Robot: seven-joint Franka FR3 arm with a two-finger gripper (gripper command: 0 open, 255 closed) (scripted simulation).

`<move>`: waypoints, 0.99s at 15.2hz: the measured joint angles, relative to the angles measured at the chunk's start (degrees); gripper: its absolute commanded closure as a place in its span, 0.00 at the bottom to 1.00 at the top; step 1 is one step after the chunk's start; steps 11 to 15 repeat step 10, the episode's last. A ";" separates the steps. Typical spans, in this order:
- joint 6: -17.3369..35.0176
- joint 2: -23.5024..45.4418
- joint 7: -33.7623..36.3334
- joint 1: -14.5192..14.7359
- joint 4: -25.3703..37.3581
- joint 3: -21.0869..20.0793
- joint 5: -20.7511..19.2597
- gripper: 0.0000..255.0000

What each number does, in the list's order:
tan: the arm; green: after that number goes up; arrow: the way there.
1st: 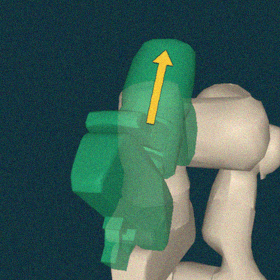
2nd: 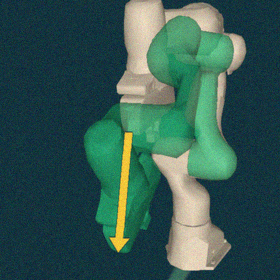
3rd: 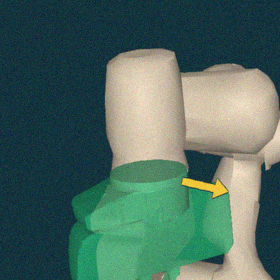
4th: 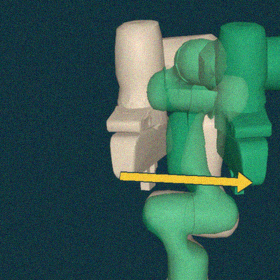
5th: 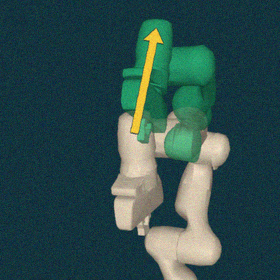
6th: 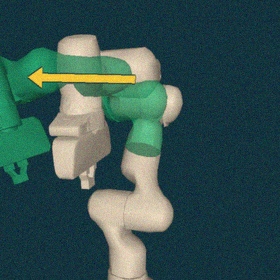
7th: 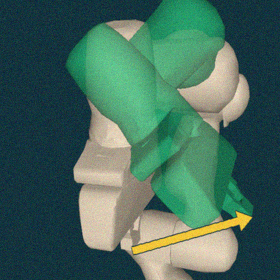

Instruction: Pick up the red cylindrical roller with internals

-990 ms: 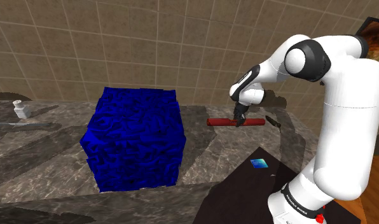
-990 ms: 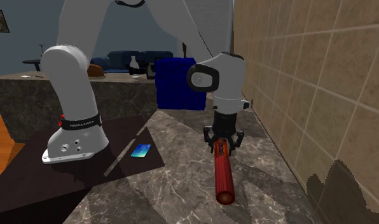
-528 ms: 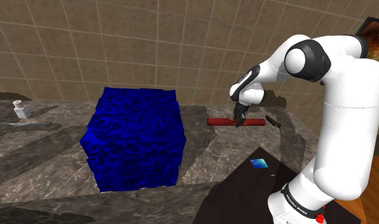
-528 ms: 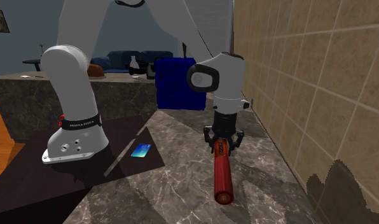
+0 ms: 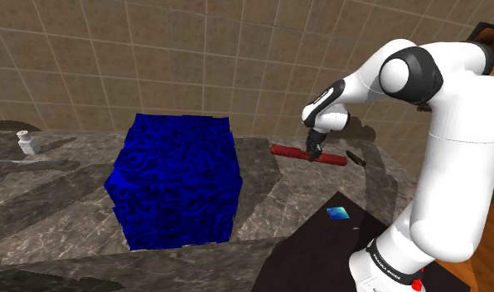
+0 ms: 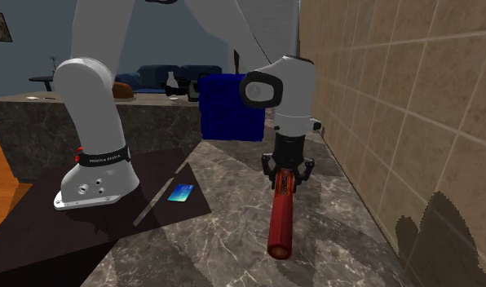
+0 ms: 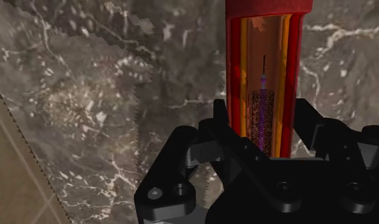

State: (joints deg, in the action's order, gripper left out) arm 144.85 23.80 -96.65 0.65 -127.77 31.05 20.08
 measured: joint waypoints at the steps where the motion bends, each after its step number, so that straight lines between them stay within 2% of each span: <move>1: -0.47 -0.68 0.40 0.35 -0.12 0.43 -0.58 1.00; 10: -5.48 -6.55 3.99 2.97 -0.09 3.94 -5.98 1.00; 15: -5.48 -6.55 3.99 2.97 -0.09 3.94 -5.98 1.00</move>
